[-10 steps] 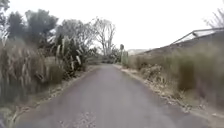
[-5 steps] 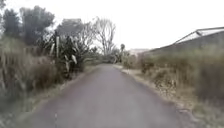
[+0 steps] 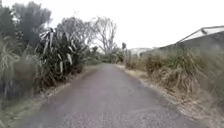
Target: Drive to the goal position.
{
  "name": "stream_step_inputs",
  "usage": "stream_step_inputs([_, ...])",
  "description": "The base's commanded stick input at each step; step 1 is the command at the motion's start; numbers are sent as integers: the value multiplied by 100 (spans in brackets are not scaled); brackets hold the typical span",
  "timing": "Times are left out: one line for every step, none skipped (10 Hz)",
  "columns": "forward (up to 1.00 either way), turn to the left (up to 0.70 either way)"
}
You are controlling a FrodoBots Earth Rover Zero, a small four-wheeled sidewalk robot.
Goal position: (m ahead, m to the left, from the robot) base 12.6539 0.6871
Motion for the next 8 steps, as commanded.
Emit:
stream_step_inputs([100, 0])
stream_step_inputs([100, 0])
stream_step_inputs([100, 0])
stream_step_inputs([100, 0])
stream_step_inputs([100, 0])
stream_step_inputs([100, 0])
stream_step_inputs([100, 0])
stream_step_inputs([100, 0])
